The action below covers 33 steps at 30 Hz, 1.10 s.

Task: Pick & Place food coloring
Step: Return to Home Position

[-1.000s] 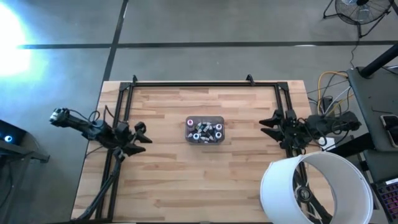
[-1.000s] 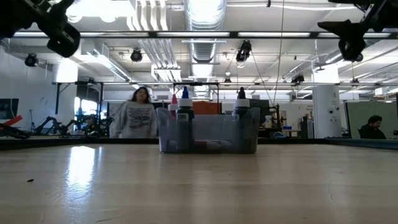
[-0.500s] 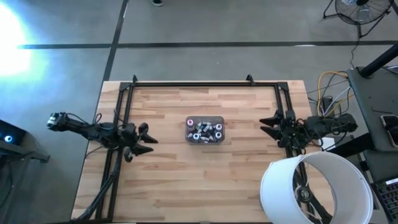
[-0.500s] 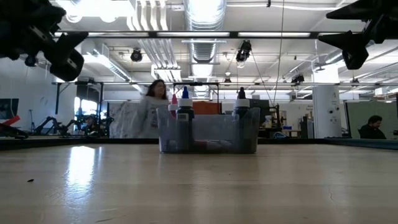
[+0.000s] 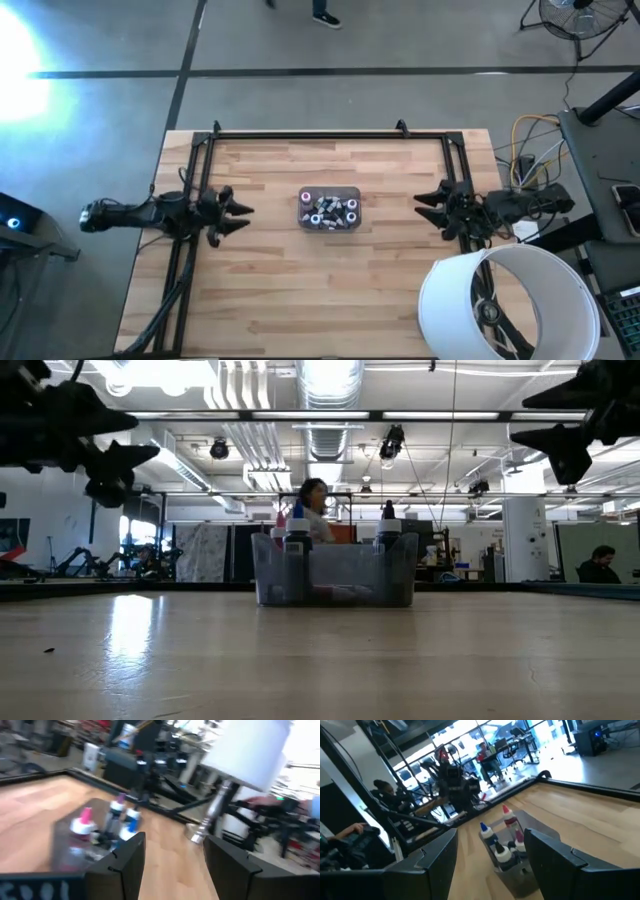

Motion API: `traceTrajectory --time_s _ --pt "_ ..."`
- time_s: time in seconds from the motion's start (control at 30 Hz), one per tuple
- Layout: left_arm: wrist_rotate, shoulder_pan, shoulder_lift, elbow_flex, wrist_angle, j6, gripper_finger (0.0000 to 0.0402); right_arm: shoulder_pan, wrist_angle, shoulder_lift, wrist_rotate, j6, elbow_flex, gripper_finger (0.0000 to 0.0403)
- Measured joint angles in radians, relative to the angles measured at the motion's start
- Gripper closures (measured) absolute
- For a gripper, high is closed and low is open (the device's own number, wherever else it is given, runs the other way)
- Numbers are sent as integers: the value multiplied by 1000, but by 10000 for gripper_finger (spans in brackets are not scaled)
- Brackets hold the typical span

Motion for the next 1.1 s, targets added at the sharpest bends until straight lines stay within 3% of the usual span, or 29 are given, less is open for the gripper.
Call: traceTrajectory --time_s 0.17,0.4,0.77,1.1 --pt "-9 89 -16 -2 33 0 225 -39 88 0 0 0 -95 181" --pt "-18 112 -16 -2 52 1 225 -130 209 0 -1 -11 -149 181" --pt "-21 190 -16 -3 44 1 225 -402 225 0 -6 -7 -160 181" --pt "-21 190 35 -2 43 1 225 -424 226 0 0 -7 -160 181"
